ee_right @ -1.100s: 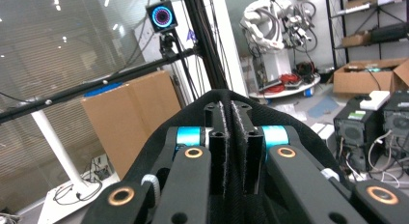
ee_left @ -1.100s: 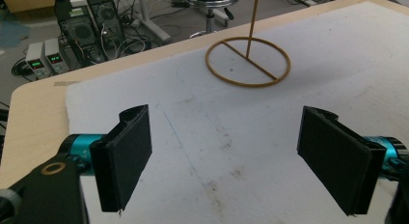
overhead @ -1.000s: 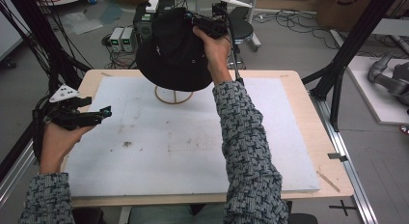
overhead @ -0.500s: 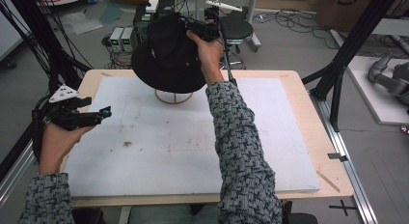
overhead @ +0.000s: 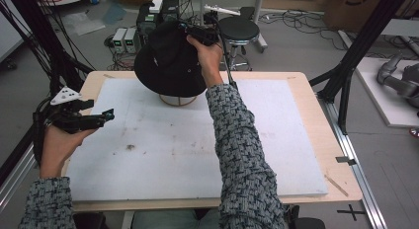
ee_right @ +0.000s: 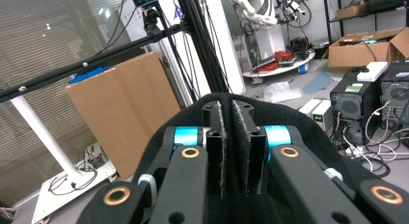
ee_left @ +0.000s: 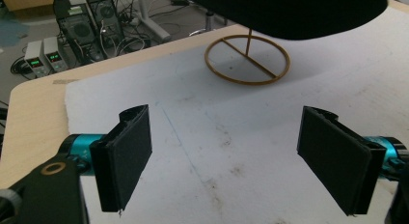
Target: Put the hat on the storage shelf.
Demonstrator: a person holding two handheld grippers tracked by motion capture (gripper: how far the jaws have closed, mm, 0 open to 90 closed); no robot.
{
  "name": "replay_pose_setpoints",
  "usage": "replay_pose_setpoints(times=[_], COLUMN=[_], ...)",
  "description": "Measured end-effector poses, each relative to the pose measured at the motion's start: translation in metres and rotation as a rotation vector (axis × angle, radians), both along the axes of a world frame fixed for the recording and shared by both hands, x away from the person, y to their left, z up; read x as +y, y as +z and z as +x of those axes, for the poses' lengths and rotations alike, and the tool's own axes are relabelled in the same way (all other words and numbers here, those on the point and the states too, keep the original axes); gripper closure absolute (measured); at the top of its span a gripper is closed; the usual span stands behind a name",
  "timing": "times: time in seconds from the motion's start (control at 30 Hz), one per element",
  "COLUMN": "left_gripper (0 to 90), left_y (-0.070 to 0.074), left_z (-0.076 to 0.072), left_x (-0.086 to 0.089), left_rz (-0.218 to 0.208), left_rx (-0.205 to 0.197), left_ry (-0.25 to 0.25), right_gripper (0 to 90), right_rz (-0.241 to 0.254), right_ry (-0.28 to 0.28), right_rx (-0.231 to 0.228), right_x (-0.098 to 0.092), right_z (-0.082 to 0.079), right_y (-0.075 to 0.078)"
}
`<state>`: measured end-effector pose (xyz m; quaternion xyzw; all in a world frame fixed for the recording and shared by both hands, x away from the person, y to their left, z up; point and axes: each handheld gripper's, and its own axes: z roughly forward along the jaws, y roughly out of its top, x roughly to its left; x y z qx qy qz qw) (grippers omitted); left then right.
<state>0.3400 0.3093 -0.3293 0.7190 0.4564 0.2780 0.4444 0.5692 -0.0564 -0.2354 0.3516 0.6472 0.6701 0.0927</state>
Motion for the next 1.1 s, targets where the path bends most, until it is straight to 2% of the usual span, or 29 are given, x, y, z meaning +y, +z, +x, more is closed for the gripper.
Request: replay_pose_setpoints(times=[0.13,0.67,0.87,1.0,1.1], left_gripper=[20.0,20.0,20.0,20.0,20.1], left_y=[0.000,-0.001,-0.001,-0.002,-0.002], left_z=[0.000,0.001,0.001,0.001,0.001], left_x=[0.000,-0.002,-0.002,-0.003,-0.003], left_rz=[0.000,0.009,0.014,0.012,0.011], left_rx=[0.002,0.006,0.010,0.009,0.009], left_ry=[0.001,-0.011,-0.013,-0.010,-0.010], right_gripper=[84.7,82.7,82.8,72.9,69.1], right_rz=[0.016,-0.019,-0.014,-0.024,-0.021], right_ry=[0.000,-0.014,-0.020,-0.012,-0.014], right_rx=[0.001,0.012,0.024,0.027,0.026], right_x=[0.001,0.003,0.001,0.001,0.000], right_z=[0.001,0.002,0.004,0.004,0.004], right_y=[0.000,-0.004,-0.010,-0.012,-0.013])
